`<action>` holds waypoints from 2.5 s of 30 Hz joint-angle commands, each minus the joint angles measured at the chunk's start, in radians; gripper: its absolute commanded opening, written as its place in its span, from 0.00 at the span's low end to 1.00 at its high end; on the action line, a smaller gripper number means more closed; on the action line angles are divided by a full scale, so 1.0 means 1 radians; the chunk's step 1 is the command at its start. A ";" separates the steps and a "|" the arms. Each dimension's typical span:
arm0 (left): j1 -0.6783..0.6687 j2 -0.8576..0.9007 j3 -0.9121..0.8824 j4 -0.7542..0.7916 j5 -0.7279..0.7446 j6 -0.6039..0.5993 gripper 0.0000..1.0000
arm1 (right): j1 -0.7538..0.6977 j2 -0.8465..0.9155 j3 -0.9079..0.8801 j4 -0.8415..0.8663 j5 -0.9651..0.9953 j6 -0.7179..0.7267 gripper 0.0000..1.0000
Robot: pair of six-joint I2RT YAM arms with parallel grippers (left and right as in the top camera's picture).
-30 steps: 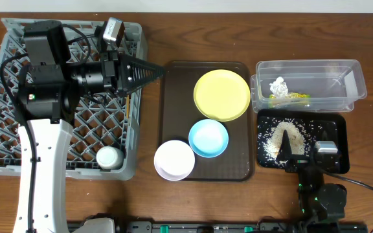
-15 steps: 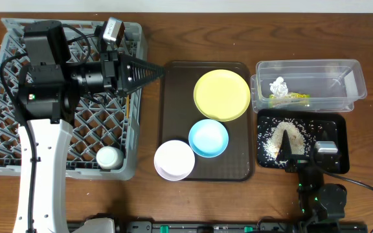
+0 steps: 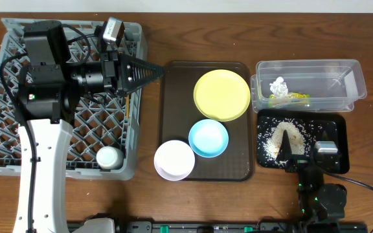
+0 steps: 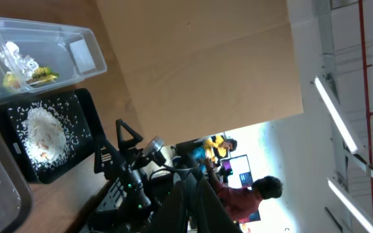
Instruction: Sort waste into correct bins and load items into the dishwasher
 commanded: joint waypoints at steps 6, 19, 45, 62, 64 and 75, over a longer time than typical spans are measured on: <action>-0.002 -0.004 -0.005 0.001 -0.009 0.025 0.08 | -0.006 -0.005 -0.001 -0.003 0.007 0.010 0.99; -0.002 -0.004 -0.005 0.000 -0.042 0.025 0.08 | -0.006 -0.005 -0.001 -0.003 0.007 0.010 0.99; -0.002 -0.004 -0.006 -0.288 -0.571 0.112 0.09 | -0.006 -0.005 -0.001 -0.003 0.007 0.011 0.99; -0.001 -0.004 -0.006 -0.275 -0.345 -0.528 0.08 | -0.006 -0.005 -0.001 -0.003 0.006 0.010 0.99; -0.001 -0.004 -0.006 -0.225 -0.313 -0.573 0.08 | -0.006 -0.005 -0.001 -0.003 0.007 0.010 0.99; -0.001 -0.004 -0.006 -0.120 -0.208 -0.653 0.08 | -0.006 -0.005 -0.001 -0.003 0.007 0.011 0.99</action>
